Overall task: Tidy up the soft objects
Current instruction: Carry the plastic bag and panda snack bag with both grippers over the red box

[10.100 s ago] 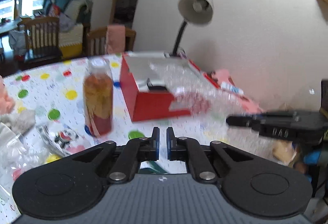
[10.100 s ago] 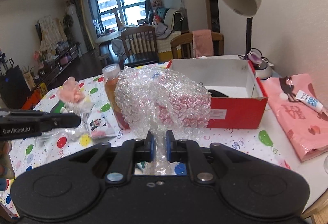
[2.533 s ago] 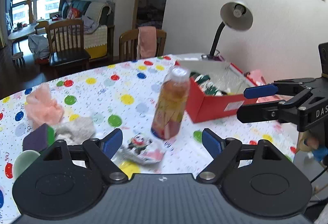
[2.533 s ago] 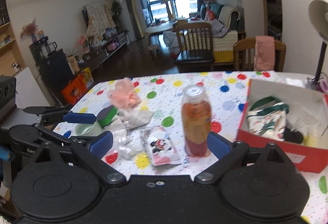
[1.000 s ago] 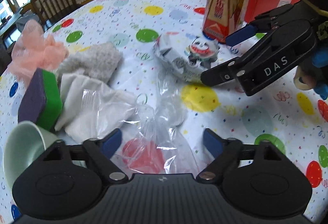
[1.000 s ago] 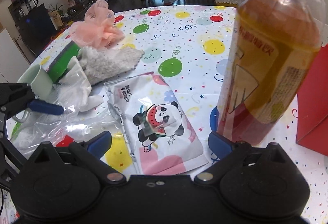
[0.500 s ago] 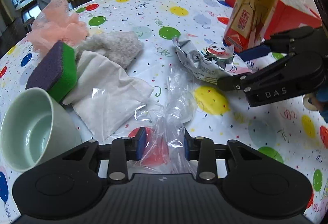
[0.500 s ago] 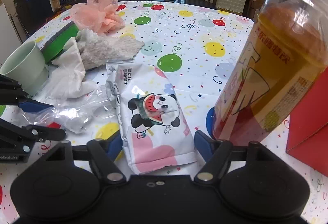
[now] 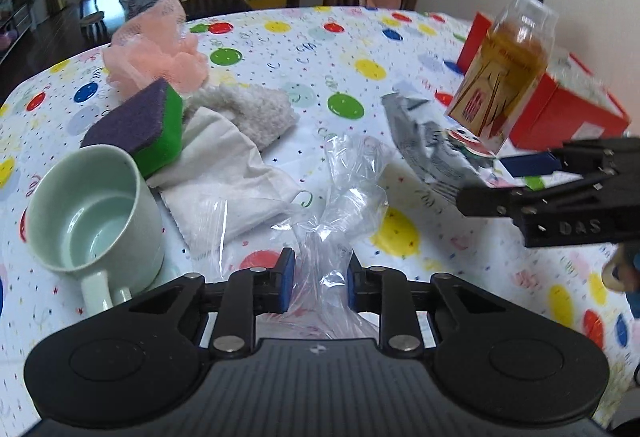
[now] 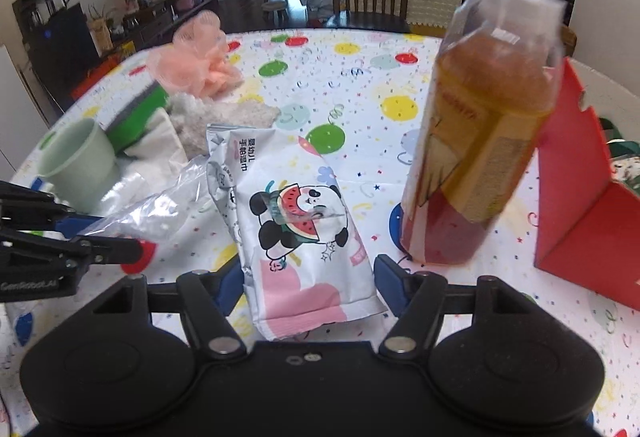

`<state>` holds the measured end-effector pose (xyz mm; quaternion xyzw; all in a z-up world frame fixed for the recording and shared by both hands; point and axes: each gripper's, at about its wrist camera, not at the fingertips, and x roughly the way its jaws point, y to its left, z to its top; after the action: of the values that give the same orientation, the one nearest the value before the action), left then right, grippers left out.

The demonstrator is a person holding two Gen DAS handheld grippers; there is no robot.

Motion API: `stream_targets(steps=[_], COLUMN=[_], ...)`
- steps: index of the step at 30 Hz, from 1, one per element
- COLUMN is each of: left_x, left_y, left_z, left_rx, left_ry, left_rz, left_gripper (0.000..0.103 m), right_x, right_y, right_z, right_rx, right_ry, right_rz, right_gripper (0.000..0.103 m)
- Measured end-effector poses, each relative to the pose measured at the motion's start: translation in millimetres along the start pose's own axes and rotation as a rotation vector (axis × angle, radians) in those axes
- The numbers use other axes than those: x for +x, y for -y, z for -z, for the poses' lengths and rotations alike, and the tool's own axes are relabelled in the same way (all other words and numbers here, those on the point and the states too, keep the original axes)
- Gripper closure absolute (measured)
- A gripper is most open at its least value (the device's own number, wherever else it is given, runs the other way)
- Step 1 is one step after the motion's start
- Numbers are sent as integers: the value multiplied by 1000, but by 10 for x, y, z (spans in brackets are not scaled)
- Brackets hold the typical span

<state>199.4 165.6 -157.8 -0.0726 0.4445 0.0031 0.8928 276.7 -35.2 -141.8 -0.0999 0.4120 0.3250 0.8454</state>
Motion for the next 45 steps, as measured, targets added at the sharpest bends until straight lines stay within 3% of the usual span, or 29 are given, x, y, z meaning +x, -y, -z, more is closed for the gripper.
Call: stream_targets(steps=[14, 25, 37, 45], left_x=[-684, -1009, -934, -649], left_y=[473, 1147, 2086, 2594], left_z=[-176, -534, -1085, -1400], left_rx=[-46, -35, 18, 32], left_ry=[130, 203, 239, 221], left_rz=[97, 193, 281, 294], left_gripper=[79, 79, 79, 79], right_x=[-1006, -1692, -1968, -2001], right_y=[138, 704, 1677, 2329], right_z=[1, -76, -36, -32], right_rx=[70, 139, 231, 287], right_ry=[76, 179, 214, 230], right_rz=[16, 34, 102, 161], right_gripper=[36, 35, 35, 35])
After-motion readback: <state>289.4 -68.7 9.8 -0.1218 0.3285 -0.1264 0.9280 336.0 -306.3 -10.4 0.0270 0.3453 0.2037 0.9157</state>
